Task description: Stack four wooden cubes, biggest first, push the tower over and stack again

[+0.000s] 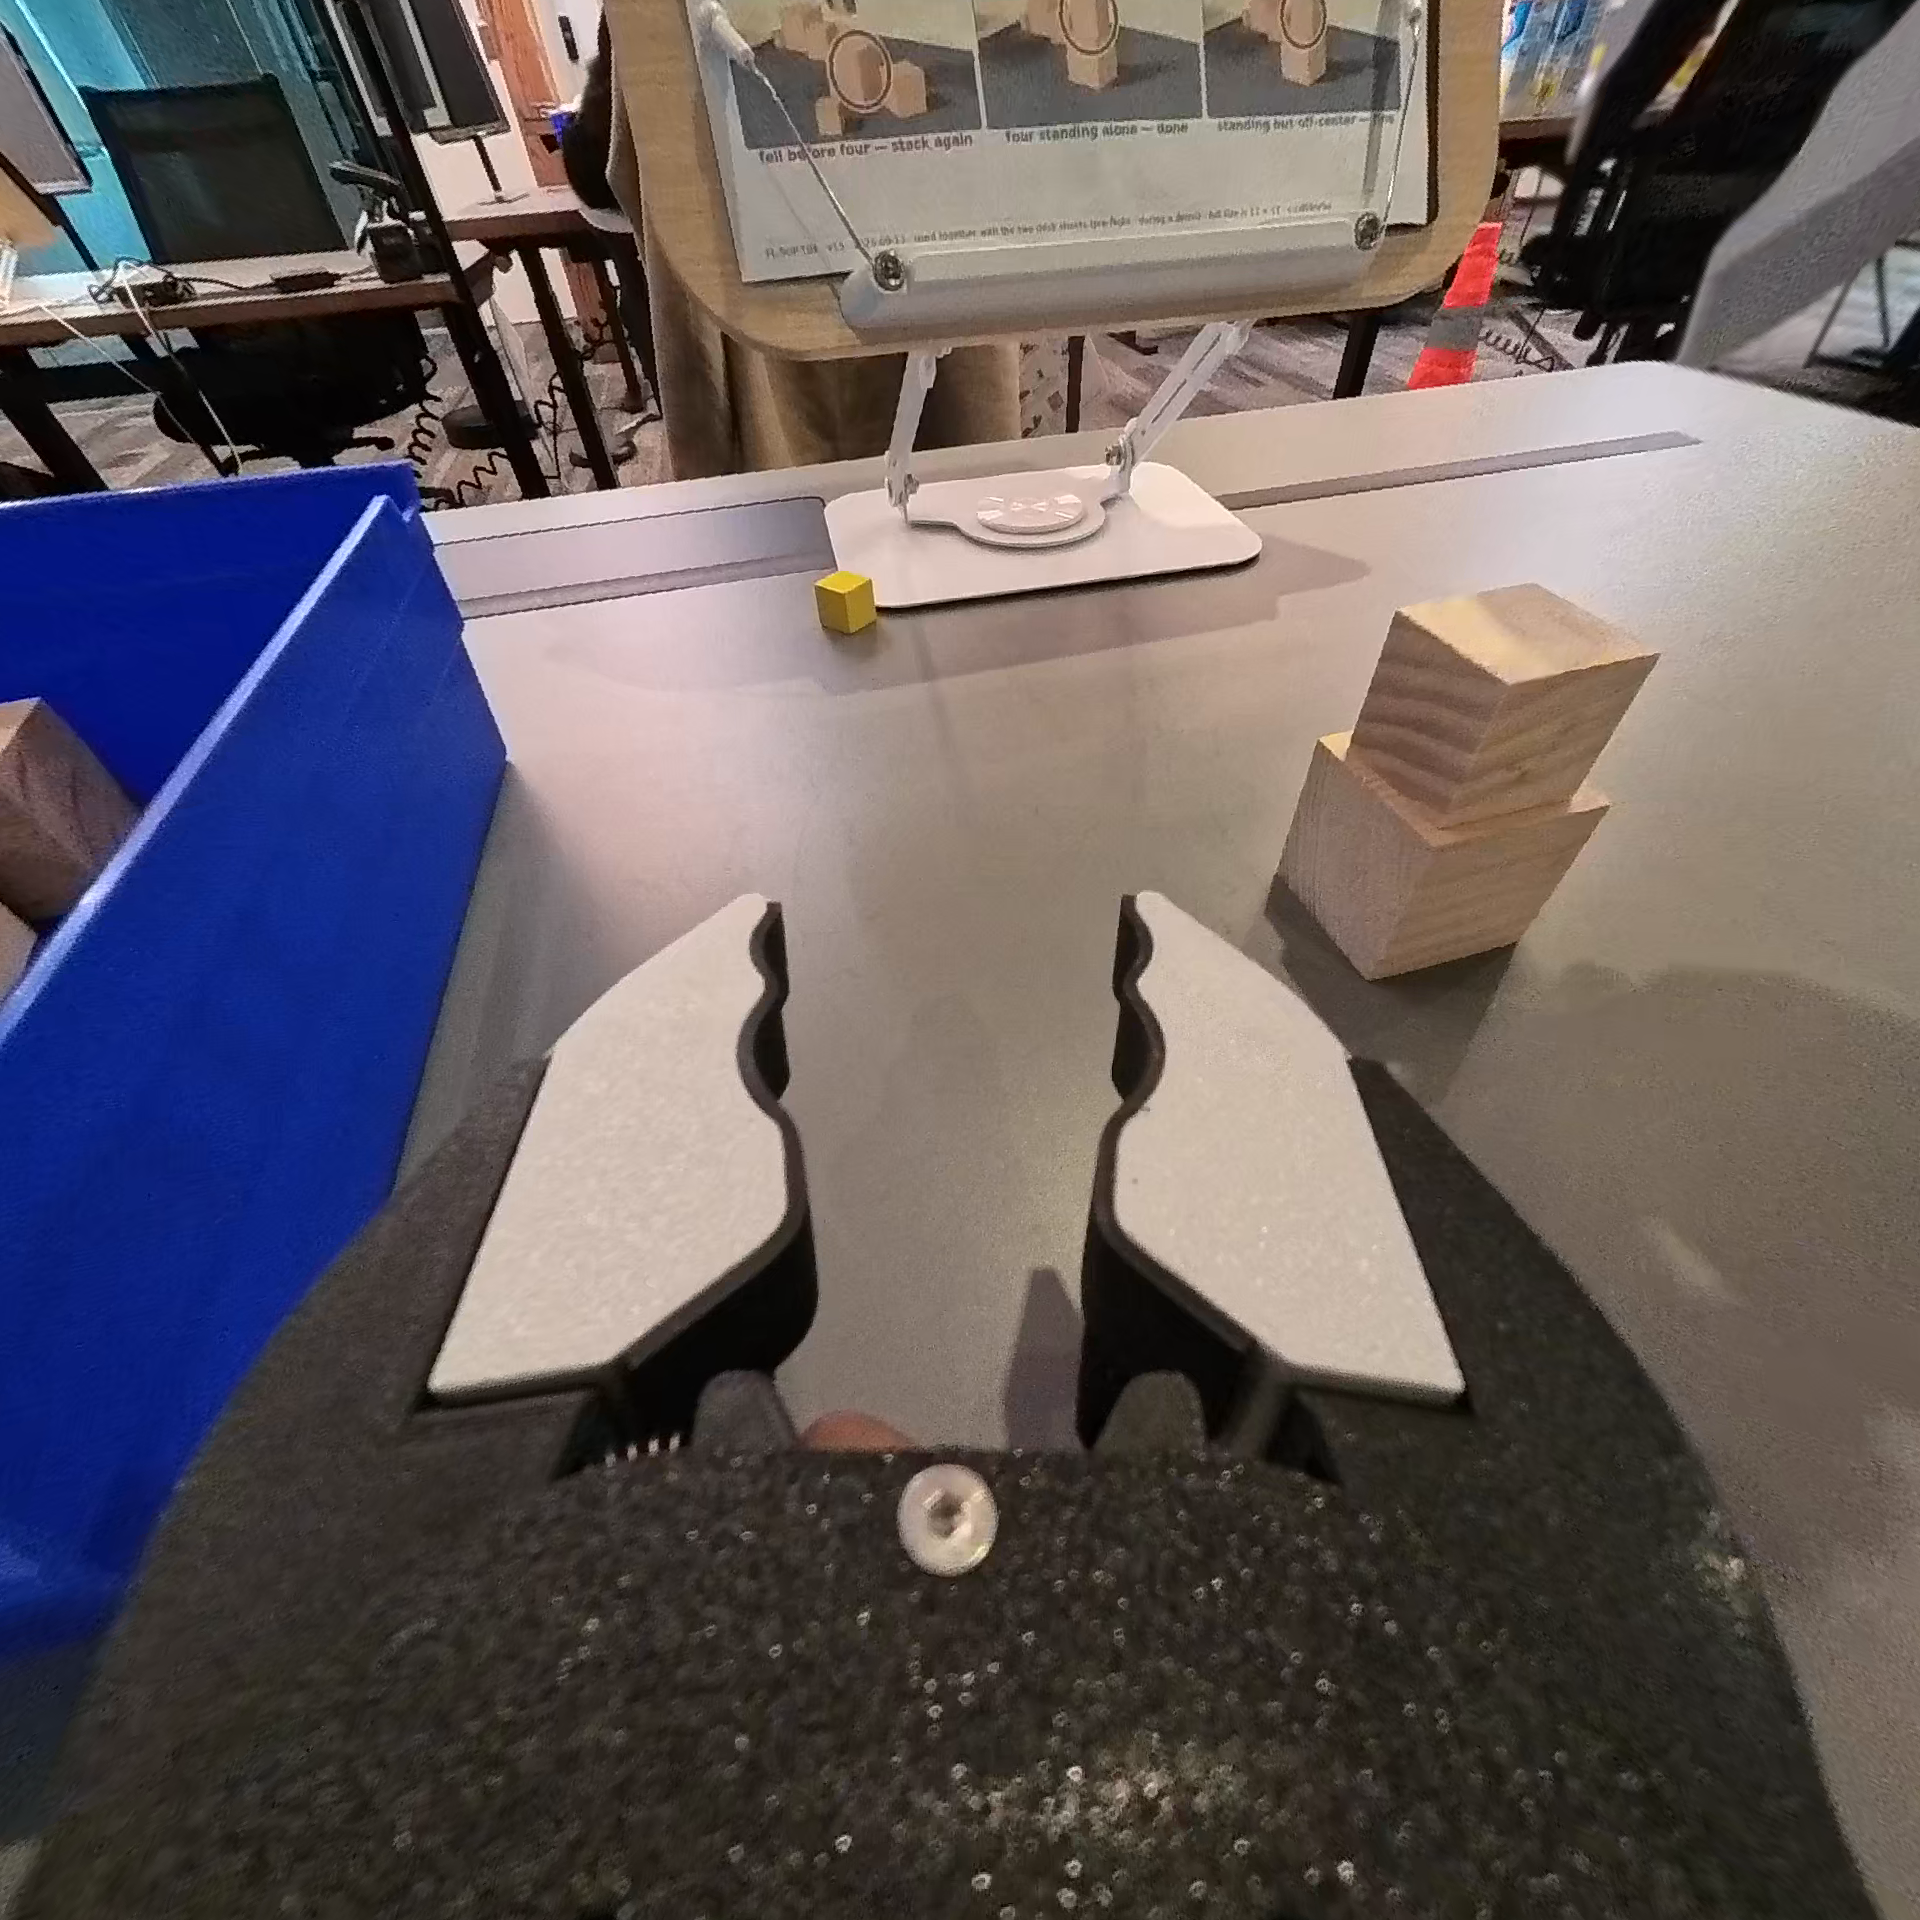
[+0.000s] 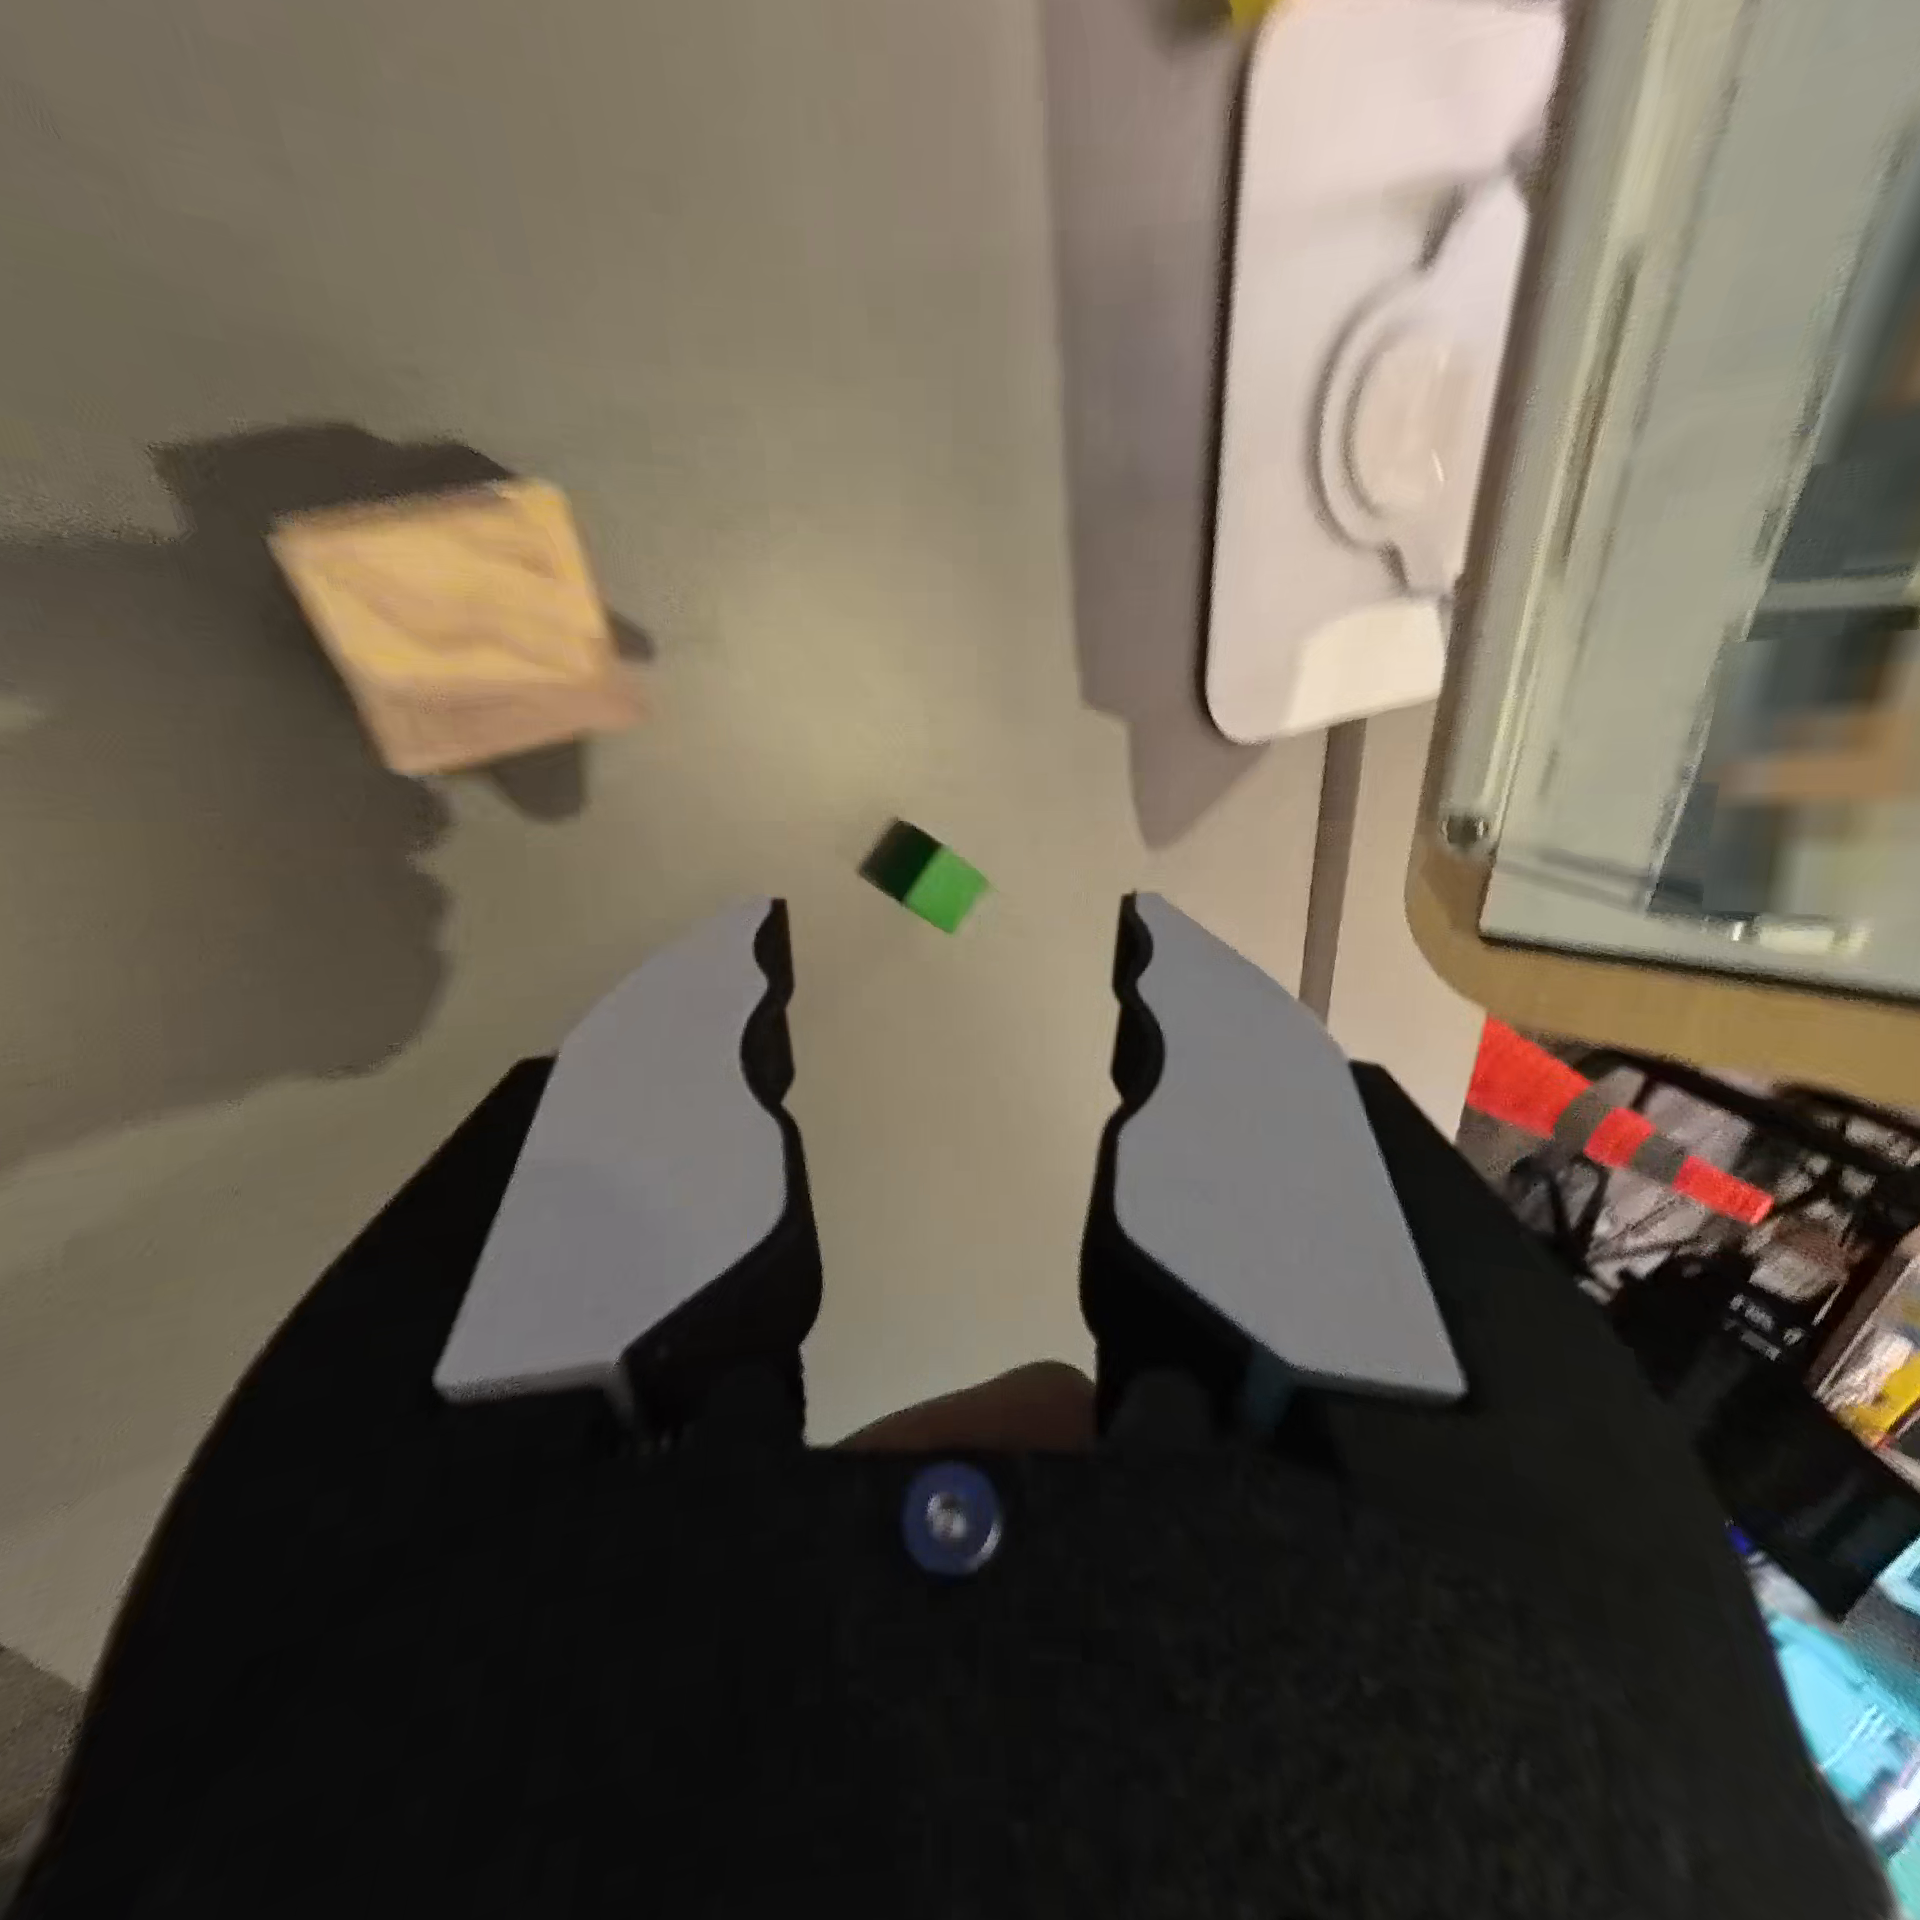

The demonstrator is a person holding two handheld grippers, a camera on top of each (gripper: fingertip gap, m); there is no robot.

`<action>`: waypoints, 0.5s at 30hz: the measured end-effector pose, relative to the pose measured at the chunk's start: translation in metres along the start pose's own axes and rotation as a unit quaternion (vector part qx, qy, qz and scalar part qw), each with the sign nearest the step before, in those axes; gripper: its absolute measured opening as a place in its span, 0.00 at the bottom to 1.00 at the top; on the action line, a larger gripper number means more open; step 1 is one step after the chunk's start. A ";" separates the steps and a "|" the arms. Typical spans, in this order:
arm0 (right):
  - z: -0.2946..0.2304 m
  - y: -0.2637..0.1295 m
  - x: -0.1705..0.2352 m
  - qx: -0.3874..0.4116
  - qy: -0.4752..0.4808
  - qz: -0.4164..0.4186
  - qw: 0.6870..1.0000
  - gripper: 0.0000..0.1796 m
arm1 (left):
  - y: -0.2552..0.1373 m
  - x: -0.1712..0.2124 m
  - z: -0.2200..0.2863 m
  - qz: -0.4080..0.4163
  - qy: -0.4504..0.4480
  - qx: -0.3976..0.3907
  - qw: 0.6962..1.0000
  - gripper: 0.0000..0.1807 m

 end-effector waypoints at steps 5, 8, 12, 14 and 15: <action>0.021 0.060 0.039 -0.060 0.119 -0.015 0.991 0.35 | 0.001 0.000 0.000 -0.004 0.000 0.001 1.000 0.33; 0.020 0.096 0.043 -0.103 0.180 -0.013 0.978 0.34 | 0.002 0.001 0.000 -0.009 -0.002 0.003 1.000 0.33; 0.014 0.125 0.045 -0.117 0.196 -0.051 0.972 0.34 | 0.002 0.001 -0.001 -0.009 -0.006 0.005 1.000 0.33; 0.012 0.132 0.044 -0.125 0.207 -0.059 0.968 0.33 | 0.002 0.001 -0.001 -0.008 -0.008 0.006 1.000 0.33; 0.012 0.134 0.043 -0.129 0.214 -0.058 0.966 0.32 | 0.002 0.001 -0.001 -0.008 -0.009 0.006 1.000 0.33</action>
Point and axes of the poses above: each gripper's, where its closed fingertips meet, y out along the fingers, x out of its underside, z = x × y across the jaws, the point moved 5 cm from there along -y, back along the fingers, and after that the axes turned 9 degrees about -z, right-handed, at the moved point
